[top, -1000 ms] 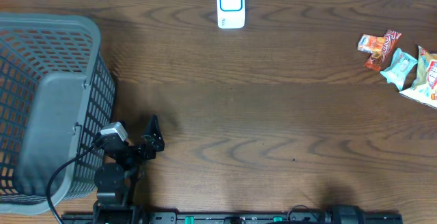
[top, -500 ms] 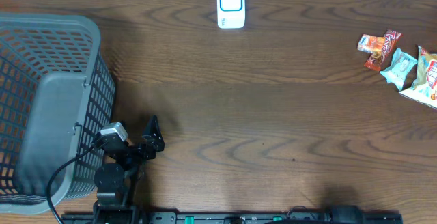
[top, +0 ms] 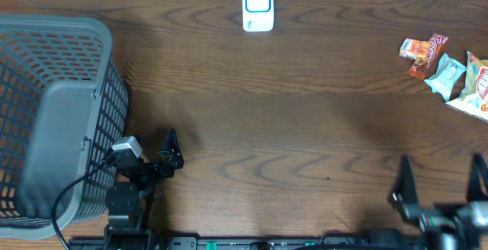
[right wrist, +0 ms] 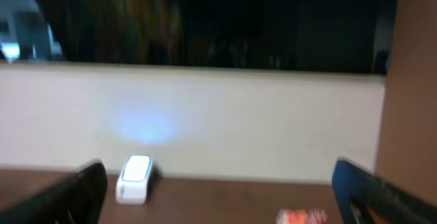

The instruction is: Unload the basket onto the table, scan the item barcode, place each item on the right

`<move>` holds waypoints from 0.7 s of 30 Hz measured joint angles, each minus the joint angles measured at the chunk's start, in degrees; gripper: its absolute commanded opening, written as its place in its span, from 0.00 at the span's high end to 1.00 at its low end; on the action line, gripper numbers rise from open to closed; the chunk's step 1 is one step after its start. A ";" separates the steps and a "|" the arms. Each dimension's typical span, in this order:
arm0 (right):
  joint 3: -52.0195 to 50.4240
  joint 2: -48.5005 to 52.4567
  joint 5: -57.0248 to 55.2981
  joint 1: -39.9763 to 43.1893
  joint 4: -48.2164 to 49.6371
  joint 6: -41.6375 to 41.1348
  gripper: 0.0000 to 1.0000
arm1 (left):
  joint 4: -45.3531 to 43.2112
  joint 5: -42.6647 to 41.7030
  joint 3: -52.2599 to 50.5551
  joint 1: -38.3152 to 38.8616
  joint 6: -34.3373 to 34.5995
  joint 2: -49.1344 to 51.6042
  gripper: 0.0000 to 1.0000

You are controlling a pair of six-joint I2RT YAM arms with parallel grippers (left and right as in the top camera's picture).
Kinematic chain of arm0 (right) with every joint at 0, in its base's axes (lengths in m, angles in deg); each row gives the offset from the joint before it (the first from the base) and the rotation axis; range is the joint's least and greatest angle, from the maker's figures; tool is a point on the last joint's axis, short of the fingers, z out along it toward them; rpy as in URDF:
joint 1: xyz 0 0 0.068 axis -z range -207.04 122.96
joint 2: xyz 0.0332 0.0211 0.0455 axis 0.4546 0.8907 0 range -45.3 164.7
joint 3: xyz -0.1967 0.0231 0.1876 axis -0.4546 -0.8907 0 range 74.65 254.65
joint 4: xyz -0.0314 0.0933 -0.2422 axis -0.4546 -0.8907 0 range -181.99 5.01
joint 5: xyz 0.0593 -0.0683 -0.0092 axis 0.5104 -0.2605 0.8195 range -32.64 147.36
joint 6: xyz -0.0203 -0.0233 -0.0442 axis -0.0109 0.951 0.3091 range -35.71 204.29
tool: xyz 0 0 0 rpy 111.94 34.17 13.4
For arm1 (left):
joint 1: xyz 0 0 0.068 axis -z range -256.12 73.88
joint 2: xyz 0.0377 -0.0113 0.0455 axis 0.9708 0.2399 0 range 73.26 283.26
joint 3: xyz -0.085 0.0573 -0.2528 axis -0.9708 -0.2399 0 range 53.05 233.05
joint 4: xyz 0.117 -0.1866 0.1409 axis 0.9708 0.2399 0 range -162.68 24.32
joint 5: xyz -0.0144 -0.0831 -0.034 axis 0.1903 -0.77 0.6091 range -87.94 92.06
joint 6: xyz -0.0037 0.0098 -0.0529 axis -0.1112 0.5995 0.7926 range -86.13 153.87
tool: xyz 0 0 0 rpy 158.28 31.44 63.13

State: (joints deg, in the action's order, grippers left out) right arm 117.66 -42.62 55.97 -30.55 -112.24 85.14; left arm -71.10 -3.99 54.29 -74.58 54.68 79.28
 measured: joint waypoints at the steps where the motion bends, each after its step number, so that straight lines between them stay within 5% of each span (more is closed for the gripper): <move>1: -3.19 -0.17 -0.13 0.00 3.76 0.00 0.01 | 0.02 0.02 0.00 0.02 0.00 0.00 0.02; 13: -33.07 -1.75 -0.59 4.74 36.20 -1.68 0.01 | 0.00 0.02 0.00 0.00 0.00 0.00 0.02; 21: -42.05 -1.79 -0.52 10.80 40.22 -8.85 0.01 | 0.00 0.00 0.00 0.00 0.00 0.00 0.02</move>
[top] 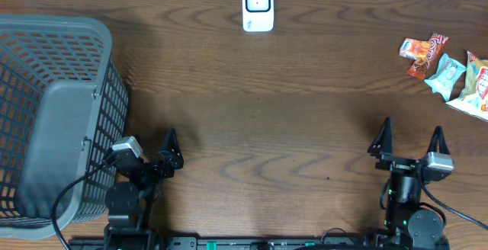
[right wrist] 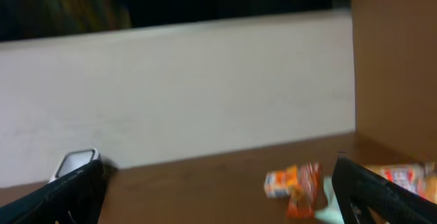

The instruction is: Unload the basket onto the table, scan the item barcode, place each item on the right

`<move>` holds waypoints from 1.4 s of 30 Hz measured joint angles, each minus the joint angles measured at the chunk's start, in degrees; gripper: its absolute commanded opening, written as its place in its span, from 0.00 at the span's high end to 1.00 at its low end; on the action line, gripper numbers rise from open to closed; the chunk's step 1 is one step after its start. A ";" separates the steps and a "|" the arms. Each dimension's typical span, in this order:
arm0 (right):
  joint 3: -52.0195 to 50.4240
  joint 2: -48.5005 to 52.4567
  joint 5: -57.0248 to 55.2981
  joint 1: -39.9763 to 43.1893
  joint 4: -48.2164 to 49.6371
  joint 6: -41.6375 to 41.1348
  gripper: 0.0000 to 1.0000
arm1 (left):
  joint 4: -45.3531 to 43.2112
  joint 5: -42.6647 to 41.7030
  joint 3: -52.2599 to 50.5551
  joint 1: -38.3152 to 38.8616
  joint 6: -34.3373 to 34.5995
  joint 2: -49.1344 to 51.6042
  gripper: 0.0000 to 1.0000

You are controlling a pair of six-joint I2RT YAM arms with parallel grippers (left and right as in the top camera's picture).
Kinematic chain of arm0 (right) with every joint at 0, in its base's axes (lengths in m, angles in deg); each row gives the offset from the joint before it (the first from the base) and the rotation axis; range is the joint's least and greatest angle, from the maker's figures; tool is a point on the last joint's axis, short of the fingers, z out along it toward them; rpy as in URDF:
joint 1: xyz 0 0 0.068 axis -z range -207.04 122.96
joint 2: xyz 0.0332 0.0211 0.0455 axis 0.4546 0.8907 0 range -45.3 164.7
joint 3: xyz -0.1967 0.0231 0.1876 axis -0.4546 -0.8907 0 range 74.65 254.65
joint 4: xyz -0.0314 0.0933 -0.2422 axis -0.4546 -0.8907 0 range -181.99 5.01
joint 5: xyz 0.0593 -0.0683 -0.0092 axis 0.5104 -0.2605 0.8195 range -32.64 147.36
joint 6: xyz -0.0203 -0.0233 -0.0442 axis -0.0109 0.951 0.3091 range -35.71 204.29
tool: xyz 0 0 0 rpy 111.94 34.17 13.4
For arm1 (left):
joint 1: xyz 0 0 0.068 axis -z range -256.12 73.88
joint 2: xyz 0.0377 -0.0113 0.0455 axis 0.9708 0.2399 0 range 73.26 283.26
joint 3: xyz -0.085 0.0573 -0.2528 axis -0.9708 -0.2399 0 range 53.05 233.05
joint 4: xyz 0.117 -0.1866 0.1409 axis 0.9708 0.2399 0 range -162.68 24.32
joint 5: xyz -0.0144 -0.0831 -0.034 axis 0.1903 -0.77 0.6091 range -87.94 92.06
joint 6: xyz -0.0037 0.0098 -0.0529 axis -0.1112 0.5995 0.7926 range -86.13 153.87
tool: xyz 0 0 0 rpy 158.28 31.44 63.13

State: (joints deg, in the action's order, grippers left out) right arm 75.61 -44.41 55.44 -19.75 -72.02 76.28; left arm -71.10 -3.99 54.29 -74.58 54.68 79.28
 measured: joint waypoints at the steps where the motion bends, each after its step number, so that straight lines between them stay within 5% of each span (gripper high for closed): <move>1: -0.35 0.00 0.02 0.00 -0.90 -0.44 0.01 | 0.02 0.02 0.00 0.02 0.00 0.00 0.02; 11: -0.61 -0.20 -1.20 0.00 -16.72 -1.62 0.01 | 0.00 0.02 0.00 0.00 -0.02 0.00 0.02; 42: -0.59 -0.17 -1.55 0.00 -16.63 -1.40 0.01 | 0.22 2.14 0.00 0.02 -1.29 -0.04 0.02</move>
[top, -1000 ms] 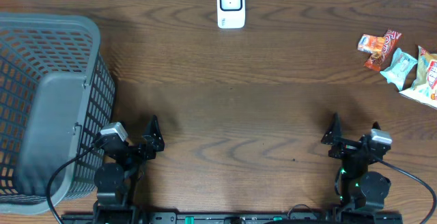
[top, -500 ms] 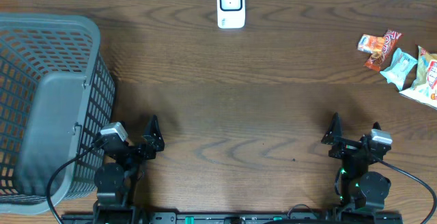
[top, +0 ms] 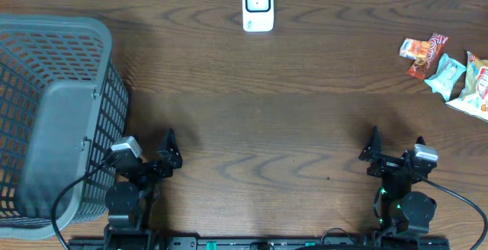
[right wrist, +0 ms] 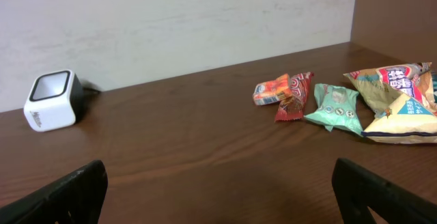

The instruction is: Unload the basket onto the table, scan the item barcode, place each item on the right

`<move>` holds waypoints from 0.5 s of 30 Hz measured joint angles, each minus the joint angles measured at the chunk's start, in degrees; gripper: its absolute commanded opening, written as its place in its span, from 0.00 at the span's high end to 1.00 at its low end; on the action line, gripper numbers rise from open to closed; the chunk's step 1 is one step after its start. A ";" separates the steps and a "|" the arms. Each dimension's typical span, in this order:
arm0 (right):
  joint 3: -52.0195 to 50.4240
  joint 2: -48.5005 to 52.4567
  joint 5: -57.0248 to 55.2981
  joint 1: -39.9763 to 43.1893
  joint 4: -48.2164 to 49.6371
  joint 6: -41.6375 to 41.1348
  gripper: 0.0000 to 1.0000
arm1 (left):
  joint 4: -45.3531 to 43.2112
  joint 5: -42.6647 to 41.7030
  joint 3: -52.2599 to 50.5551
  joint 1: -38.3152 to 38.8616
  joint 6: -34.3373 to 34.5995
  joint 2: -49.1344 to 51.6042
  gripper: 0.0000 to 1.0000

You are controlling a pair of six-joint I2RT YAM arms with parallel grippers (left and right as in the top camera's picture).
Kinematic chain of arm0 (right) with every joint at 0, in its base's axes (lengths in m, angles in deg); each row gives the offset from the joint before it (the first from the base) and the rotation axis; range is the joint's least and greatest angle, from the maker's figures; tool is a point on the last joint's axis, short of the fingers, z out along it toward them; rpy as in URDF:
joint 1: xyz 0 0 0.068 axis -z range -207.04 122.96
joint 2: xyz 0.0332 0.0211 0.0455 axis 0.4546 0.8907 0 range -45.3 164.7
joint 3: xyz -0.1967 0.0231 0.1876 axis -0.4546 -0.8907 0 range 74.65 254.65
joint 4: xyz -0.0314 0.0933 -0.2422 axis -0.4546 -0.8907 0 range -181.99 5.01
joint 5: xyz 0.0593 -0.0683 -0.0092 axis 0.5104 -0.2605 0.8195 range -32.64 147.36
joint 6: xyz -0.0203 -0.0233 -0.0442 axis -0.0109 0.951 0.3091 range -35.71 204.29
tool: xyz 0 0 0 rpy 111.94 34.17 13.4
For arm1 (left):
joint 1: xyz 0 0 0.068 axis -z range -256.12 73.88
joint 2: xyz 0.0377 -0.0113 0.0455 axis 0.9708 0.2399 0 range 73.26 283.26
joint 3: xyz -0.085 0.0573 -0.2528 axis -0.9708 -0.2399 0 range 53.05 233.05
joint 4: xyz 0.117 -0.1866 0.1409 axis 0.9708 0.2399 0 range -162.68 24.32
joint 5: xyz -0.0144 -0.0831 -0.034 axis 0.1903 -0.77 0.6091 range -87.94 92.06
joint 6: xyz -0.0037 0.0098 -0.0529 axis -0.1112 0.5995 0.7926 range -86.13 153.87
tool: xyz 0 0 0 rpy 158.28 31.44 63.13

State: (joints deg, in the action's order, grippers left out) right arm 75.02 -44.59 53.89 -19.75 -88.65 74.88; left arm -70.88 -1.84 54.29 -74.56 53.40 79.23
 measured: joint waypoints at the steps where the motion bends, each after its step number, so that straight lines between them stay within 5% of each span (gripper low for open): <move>1: 0.00 0.00 0.00 0.00 0.00 0.00 0.01 | 0.09 0.68 0.00 -0.02 -0.55 -0.11 0.02; 9: 0.00 0.00 0.00 -0.02 -0.02 0.00 0.01 | 0.09 0.61 0.00 0.00 -18.93 -4.94 0.02; 15: 0.00 0.00 0.00 0.00 -0.02 0.00 0.01 | 0.11 0.57 0.00 0.02 -25.05 -5.25 0.02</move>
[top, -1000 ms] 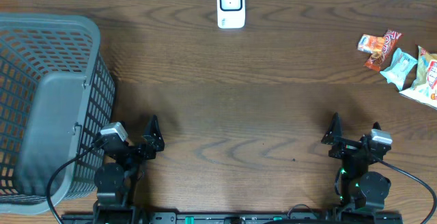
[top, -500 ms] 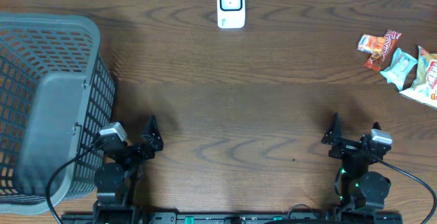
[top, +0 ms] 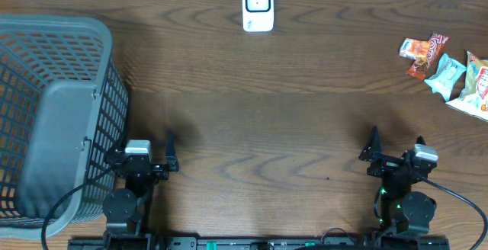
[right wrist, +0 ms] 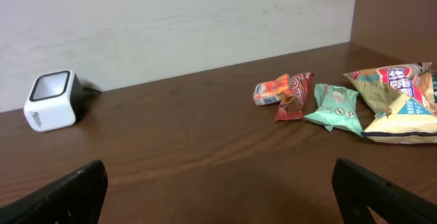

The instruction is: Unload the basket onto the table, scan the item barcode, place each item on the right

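The white barcode scanner (top: 258, 6) stands at the table's far edge; in the right wrist view the scanner (right wrist: 51, 101) is far left. Snack packets lie at the far right: an orange one (right wrist: 272, 89), a red one (right wrist: 293, 95), a teal one (right wrist: 334, 106) and a chips bag (right wrist: 396, 101); overhead, the packets (top: 438, 65) sit in a cluster. My right gripper (top: 395, 147) rests open near the front edge with nothing between its fingertips (right wrist: 68, 197). My left gripper (top: 143, 162) sits at the front left beside the basket, fingers apart and holding nothing.
A large grey mesh basket (top: 76, 25) fills the left side of the table, its wall close against my left arm. The brown wooden tabletop (top: 259, 113) stretches between the grippers and the scanner.
My left wrist has turned from an angled pose to square with the table's front edge. The right gripper, scanner and snacks have not moved.
My right gripper was at the front right corner, tilted up at the wall. Then it stood further in, still looking high. By the last earlier moment it had settled lower, open, facing the scanner and snacks. The left arm stayed still until its wrist turned.
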`<move>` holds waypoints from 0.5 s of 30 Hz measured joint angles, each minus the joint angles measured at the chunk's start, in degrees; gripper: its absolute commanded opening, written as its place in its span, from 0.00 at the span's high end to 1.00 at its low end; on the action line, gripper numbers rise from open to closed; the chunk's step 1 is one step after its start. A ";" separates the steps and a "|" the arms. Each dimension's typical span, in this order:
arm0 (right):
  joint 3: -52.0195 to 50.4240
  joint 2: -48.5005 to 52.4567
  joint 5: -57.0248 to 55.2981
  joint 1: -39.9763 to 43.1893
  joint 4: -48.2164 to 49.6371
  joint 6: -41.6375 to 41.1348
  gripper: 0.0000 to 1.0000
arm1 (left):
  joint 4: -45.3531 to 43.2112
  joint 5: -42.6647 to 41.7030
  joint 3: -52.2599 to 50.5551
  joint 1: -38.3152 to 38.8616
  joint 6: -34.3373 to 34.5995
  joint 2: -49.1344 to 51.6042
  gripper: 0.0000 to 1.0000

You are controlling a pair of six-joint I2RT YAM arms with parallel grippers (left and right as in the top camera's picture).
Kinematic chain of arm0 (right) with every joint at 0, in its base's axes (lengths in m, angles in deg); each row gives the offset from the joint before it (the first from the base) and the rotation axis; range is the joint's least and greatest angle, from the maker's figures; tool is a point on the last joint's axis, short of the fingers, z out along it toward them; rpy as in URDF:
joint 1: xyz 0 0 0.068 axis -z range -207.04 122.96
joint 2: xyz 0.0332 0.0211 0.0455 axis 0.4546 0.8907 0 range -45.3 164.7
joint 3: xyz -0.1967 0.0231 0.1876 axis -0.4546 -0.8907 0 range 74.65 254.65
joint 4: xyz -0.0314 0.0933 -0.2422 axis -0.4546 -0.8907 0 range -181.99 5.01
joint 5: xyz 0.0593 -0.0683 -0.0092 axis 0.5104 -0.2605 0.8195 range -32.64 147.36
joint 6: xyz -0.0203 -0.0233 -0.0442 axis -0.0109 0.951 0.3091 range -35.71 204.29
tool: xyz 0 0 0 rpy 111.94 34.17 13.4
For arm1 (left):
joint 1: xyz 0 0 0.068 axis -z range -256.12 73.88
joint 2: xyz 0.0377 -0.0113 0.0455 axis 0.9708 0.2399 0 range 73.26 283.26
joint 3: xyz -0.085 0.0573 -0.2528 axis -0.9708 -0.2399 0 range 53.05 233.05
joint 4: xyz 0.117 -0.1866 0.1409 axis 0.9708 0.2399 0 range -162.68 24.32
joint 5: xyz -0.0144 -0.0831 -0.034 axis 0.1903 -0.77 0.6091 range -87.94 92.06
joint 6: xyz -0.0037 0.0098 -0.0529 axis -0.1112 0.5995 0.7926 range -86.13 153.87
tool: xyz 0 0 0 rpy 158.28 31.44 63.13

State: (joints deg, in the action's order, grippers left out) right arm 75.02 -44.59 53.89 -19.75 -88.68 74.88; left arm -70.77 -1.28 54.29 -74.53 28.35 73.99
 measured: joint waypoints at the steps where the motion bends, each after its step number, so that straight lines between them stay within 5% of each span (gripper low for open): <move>1: 0.00 0.00 0.00 -0.02 0.02 0.00 0.01 | 0.00 -0.15 0.00 0.04 -0.63 0.00 0.02; 15: 0.00 0.00 0.00 0.00 0.02 0.00 0.01 | 0.02 -0.15 0.00 0.50 -2.21 0.00 0.02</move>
State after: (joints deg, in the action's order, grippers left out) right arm 75.02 -44.59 53.89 -19.75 -88.65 74.88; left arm -70.75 -1.43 54.29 -74.03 26.14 73.99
